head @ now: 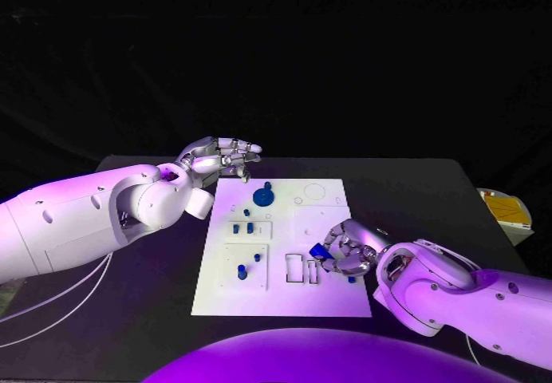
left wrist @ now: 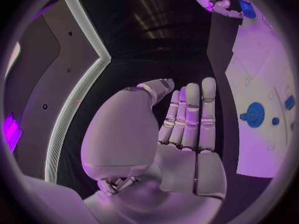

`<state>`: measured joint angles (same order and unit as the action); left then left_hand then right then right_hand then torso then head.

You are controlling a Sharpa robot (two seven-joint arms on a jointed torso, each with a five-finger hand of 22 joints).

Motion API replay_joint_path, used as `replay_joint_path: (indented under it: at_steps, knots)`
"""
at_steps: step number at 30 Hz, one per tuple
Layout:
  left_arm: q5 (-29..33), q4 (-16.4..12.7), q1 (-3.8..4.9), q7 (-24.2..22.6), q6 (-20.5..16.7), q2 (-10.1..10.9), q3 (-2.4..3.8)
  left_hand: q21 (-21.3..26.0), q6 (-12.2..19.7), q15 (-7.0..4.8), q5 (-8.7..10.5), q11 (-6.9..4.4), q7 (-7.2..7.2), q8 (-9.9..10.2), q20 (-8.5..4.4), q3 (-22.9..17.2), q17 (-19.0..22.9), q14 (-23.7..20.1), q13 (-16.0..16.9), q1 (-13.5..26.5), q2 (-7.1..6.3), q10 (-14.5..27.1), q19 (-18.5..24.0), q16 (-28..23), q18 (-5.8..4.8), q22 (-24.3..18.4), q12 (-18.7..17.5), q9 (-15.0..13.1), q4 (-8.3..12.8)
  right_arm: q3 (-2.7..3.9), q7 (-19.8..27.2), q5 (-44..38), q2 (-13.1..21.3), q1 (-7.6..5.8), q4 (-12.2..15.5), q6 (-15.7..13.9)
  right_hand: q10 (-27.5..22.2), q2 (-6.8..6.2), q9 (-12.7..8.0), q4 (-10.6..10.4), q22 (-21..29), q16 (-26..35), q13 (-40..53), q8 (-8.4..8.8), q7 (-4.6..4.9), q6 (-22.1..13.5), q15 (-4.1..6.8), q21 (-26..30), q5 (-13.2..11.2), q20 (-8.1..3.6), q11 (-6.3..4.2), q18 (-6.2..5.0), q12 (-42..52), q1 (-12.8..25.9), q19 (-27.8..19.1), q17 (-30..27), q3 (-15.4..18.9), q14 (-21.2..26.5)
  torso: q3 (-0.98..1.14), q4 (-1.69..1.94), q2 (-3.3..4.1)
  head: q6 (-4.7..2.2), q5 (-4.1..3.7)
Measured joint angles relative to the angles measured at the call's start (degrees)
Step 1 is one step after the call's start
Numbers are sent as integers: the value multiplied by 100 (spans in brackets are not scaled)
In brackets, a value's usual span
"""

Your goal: Assemble the parts on the task board

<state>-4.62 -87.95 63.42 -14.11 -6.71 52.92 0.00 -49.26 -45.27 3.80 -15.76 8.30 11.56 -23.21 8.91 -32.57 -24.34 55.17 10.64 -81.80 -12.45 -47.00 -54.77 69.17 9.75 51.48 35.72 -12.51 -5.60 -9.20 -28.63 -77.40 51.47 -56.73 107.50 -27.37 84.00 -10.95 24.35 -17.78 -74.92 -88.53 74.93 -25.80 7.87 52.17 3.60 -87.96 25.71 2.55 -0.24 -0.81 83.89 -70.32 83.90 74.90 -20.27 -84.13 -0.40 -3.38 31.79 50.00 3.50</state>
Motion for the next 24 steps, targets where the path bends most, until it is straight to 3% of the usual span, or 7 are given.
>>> replay_joint_path:
  at_steps: [6,12,16,22,24]
  knots:
    - [-4,0,0,5,6,-2,0,0,0,0,0,0,0,0,0,0,0,0,0,0,0,0,0,0,0,0,0,0,0,-1,6,20,-227,-5,-104,17,0,-7,0,80,0,0,0,-1,0,0,21,0,-15,0,0,-1,0,71,0,0,-129,21,0,-6,1,0,16]
    - [-9,2,0,10,18,-12,0,0,0,0,0,-21,0,0,0,0,1,0,0,0,0,21,0,0,0,0,0,0,0,-9,3,56,-481,41,-249,116,0,14,2,135,1,0,-1,-7,27,28,21,0,-123,-21,0,0,0,393,21,0,-196,21,3,-3,2,0,24]
    - [-13,7,0,14,23,-11,0,0,0,0,0,-21,0,0,0,0,1,0,0,0,0,21,0,0,0,0,0,-1,0,-14,-12,69,-621,86,-343,213,0,9,9,136,1,0,-1,-161,28,29,33,0,-243,-21,1,0,0,551,21,0,-197,8,6,-3,3,0,29]
    - [-21,6,0,19,33,-11,0,0,0,0,0,-21,0,0,0,0,1,0,1,0,0,21,0,0,0,1,0,-1,0,-18,-34,73,-783,147,-466,344,0,22,23,136,1,0,-1,-217,32,54,48,0,-379,-41,-41,-1,0,701,1,0,-198,7,7,-6,4,0,44]
    - [-23,5,0,20,35,-11,0,0,0,0,0,-21,0,0,0,0,1,0,1,0,0,21,0,0,0,1,0,-1,0,-18,-43,73,-816,155,-496,376,0,53,299,136,1,-9,-2,-217,32,67,62,0,-424,-41,-42,-1,0,732,1,0,-198,21,7,-7,4,0,45]
